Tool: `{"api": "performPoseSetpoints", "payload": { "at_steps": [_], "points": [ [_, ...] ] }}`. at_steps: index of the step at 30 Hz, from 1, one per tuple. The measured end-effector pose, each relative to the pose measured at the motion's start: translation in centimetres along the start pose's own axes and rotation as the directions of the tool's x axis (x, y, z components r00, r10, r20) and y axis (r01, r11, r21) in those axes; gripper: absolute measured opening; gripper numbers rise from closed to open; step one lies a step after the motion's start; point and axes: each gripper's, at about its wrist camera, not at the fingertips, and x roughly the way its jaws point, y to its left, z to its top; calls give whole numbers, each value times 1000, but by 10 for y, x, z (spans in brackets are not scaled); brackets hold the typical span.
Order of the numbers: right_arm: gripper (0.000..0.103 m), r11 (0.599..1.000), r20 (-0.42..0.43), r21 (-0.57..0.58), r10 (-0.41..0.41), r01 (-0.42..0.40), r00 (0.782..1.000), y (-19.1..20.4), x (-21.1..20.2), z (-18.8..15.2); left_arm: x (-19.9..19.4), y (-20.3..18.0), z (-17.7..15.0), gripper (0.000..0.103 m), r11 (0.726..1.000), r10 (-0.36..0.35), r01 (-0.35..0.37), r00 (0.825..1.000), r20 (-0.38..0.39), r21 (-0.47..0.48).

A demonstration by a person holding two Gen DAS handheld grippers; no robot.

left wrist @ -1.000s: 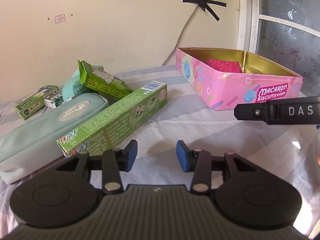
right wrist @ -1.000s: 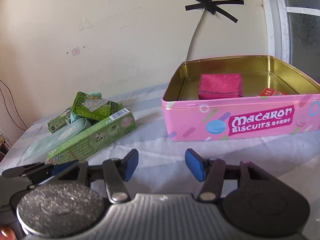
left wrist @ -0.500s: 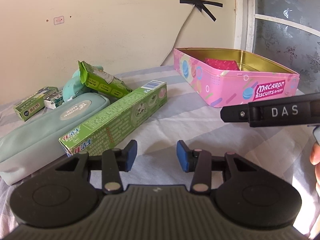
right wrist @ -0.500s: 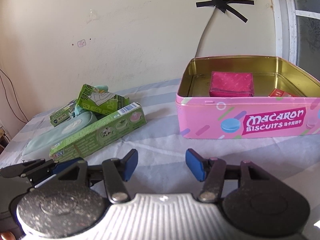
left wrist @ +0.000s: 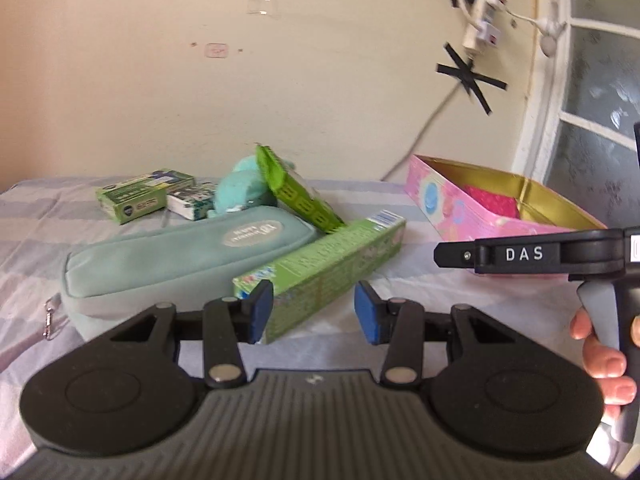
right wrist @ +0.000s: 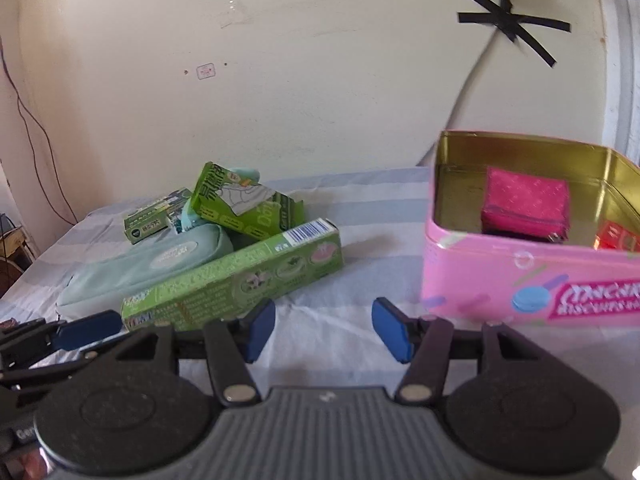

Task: Organize objects
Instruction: 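Grasp the green toothpaste box with the right gripper and lift it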

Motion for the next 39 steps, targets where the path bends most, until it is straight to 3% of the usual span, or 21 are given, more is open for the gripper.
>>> {"api": "performPoseSetpoints", "payload": {
  "at_steps": [3, 7, 12, 14, 20, 26, 31, 34, 37, 39],
  "points": [
    [57, 995, 36, -102, -8, 12, 999, 10, 22, 21, 8, 18, 5, 47, 997, 26, -28, 999, -28, -72],
    [59, 989, 14, -148, -21, 22, 1000, 14, 66, 53, 19, 25, 0, 47, 994, 33, -41, 997, -69, -106],
    [58, 999, -141, -50, -15, 8, 990, -2, 123, 71, 33, 24, -7, 50, 996, 39, -46, 994, -98, -77],
    [52, 999, -180, 30, 44, -39, 983, -11, 128, 65, 34, 26, -7, 50, 995, 25, -34, 994, -103, -89],
    [55, 996, -123, 50, 81, -75, 989, -6, 77, 32, 29, 38, -7, 61, 987, -42, 28, 995, -87, -157],
    [58, 990, -62, 71, 124, -120, 990, -27, 9, -4, 27, 8, -9, 61, 993, -114, 111, 990, -87, -41],
    [69, 993, -34, 81, 91, -88, 995, -58, -37, -30, 33, -36, -14, 62, 971, -220, 230, 966, -136, 65],
    [72, 993, -13, 104, 59, -57, 998, -82, -61, -43, 37, -61, -18, 62, 945, -286, 307, 942, -177, 109],
    [72, 987, 20, 156, 37, -40, 999, -107, -82, -57, 37, -72, -18, 64, 923, -345, 370, 917, -201, 104],
    [76, 985, 34, 167, 24, -29, 999, -120, -92, -64, 37, -69, -12, 65, 921, -361, 382, 912, -196, 79]
  ]
}}
